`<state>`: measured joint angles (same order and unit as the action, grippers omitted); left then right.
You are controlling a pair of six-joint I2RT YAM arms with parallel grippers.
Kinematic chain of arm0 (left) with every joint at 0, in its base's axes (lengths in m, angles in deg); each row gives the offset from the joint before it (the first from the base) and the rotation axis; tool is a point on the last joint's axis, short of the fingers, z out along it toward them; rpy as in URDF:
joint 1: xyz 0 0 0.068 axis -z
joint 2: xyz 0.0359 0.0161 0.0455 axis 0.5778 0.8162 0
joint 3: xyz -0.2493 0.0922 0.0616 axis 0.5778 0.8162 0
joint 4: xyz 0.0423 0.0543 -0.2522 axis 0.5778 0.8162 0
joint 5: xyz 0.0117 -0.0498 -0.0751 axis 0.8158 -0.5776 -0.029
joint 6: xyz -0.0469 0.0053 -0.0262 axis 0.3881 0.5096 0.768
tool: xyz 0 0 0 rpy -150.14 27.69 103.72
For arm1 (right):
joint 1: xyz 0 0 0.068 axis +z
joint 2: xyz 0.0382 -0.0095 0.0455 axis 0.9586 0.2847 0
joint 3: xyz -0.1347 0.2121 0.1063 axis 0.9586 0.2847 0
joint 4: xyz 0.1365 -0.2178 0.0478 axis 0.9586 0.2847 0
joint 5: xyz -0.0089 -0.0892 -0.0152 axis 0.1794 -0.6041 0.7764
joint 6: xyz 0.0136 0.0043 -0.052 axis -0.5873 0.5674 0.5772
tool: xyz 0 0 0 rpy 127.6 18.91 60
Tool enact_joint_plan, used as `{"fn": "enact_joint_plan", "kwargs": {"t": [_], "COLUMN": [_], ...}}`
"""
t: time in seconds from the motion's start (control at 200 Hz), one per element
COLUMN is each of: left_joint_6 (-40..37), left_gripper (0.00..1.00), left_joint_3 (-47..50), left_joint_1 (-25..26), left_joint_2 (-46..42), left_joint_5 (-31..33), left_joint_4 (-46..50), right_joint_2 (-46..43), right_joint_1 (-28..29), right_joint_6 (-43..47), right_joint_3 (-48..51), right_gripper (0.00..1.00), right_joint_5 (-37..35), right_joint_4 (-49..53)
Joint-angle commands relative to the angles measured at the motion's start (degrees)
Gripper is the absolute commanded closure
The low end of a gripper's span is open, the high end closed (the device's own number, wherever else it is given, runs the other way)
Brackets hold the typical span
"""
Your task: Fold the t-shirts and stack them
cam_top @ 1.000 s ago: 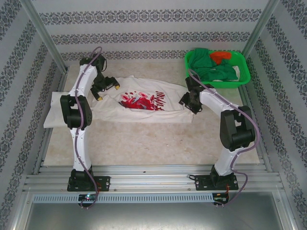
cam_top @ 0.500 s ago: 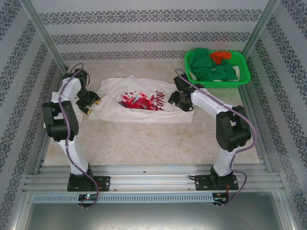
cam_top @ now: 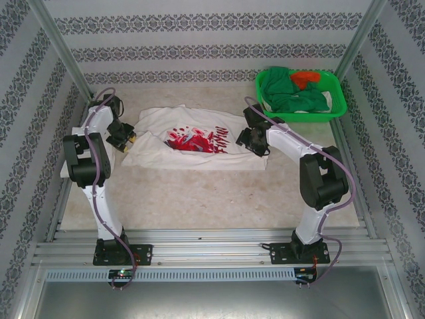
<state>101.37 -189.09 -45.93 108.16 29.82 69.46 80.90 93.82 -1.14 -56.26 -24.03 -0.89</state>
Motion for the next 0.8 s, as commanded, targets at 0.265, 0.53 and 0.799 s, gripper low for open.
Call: {"fn": "enact_joint_plan", "kwargs": {"t": [0.265, 0.53, 0.799], "left_joint_6": [3.54, 3.83, 1.83], "left_gripper": [0.55, 0.98, 1.0], "left_joint_3": [2.23, 1.24, -0.38], "left_joint_1": [-0.79, -0.88, 0.97], "left_joint_2": [-0.43, 0.01, -4.29], "left_joint_5": [1.07, 0.74, 4.36], "left_joint_4": [0.0, -0.63, 3.47], "right_joint_2": [-1.9, -1.74, -1.9], "right_joint_1": [-0.69, -0.77, -0.72], "right_joint_6": [-1.22, -1.24, -1.35], "right_joint_3": [1.58, 1.05, 1.32], "right_gripper": [0.35, 0.35, 0.35], "right_joint_5": [-1.17, -1.19, -1.25], "right_joint_4": [-0.42, -0.35, -0.59]}}
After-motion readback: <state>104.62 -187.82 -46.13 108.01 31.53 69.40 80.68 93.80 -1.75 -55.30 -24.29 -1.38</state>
